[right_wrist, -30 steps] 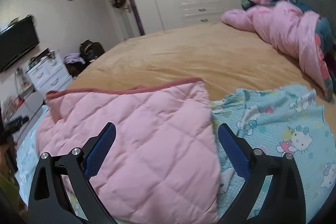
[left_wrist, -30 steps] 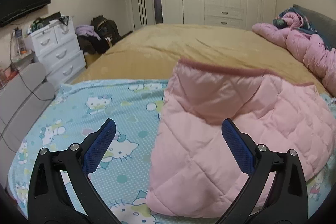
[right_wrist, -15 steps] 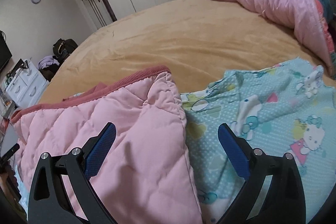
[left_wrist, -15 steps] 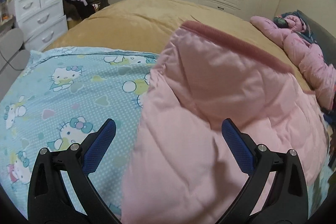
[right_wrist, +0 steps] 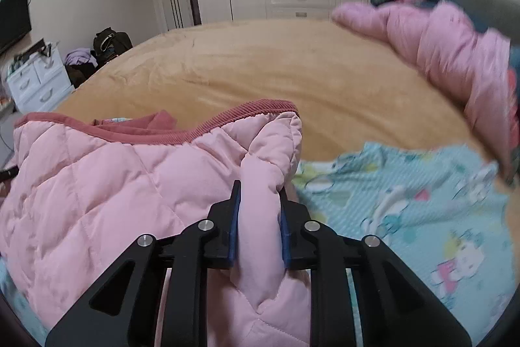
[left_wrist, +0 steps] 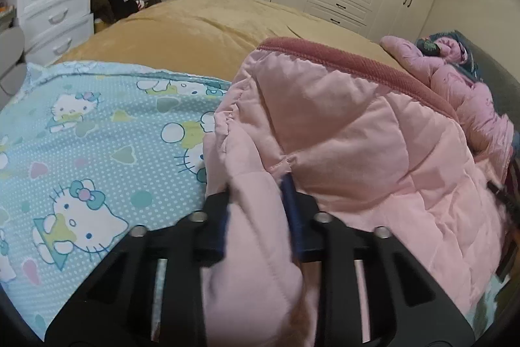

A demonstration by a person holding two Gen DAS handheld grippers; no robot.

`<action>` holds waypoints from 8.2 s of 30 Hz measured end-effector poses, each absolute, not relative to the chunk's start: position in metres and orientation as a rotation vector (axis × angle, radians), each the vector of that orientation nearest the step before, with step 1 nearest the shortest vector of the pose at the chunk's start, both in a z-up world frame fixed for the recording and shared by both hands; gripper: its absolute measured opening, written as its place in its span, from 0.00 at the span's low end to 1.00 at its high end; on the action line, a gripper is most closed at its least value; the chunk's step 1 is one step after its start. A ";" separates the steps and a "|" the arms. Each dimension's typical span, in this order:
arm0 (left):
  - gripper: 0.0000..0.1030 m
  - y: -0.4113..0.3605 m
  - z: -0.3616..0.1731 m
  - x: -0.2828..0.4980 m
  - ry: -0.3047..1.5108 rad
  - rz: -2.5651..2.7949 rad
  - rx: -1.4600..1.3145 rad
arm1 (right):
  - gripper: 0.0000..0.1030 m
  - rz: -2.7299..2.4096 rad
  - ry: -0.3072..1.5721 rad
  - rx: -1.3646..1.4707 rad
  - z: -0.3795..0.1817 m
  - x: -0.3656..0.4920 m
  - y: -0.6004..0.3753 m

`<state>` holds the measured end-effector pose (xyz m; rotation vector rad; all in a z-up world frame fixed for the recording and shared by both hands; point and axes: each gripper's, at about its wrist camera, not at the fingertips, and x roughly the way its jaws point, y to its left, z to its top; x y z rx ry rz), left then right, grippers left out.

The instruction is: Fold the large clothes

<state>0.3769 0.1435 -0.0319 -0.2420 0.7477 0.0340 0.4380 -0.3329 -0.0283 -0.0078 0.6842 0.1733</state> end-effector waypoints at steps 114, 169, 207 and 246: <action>0.92 0.033 -0.028 0.283 0.775 -0.025 -0.150 | 0.96 0.405 0.819 0.034 -0.034 0.327 -0.229; 0.92 0.062 -0.007 0.144 0.715 0.020 -0.262 | 0.96 0.357 0.754 0.308 -0.030 0.184 -0.317; 0.91 0.117 -0.100 0.263 0.889 -0.048 -0.859 | 0.96 0.266 0.947 0.983 -0.124 0.332 -0.356; 0.44 0.111 -0.072 0.299 0.648 -0.051 -0.791 | 0.48 0.284 0.738 0.721 -0.089 0.353 -0.325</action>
